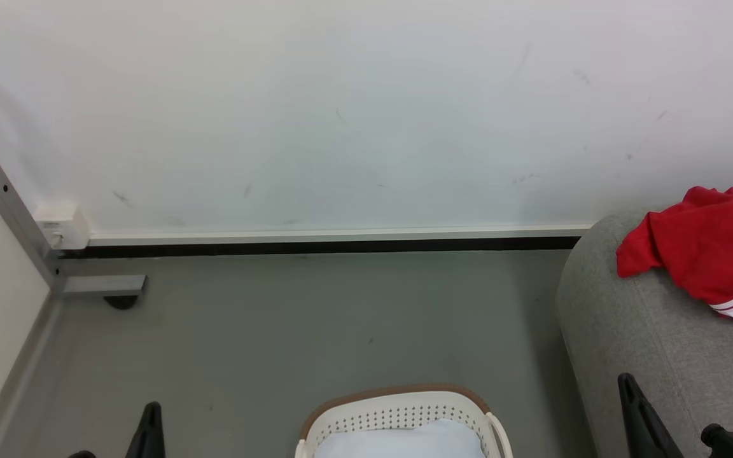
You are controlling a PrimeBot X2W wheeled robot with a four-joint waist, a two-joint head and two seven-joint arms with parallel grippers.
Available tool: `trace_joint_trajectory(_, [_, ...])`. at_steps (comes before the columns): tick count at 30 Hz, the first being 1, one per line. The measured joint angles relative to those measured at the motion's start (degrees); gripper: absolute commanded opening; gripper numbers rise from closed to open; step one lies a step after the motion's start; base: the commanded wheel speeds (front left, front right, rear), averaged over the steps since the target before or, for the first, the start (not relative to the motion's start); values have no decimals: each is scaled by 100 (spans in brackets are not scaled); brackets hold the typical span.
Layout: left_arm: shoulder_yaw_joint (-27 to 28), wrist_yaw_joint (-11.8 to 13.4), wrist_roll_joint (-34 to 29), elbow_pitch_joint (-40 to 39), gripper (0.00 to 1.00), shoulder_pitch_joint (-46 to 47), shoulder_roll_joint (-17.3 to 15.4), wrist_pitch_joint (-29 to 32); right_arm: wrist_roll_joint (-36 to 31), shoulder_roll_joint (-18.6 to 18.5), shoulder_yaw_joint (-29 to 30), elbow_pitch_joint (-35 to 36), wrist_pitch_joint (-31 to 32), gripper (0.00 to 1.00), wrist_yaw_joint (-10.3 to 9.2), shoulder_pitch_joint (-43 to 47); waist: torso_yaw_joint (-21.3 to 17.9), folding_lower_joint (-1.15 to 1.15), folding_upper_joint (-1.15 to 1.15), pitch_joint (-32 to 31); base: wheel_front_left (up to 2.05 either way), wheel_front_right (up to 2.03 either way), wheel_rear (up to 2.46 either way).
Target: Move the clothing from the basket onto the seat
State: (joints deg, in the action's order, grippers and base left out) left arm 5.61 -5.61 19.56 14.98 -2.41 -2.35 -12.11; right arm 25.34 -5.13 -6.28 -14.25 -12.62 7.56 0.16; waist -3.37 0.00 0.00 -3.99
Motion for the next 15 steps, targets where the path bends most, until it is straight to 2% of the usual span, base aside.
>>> trace_joint_trajectory(15, [-16,-37,1455,-42,0,126,-1,331,1355,32,255,-1,372,0,0,-88,43,0,0,53,0,0,0])
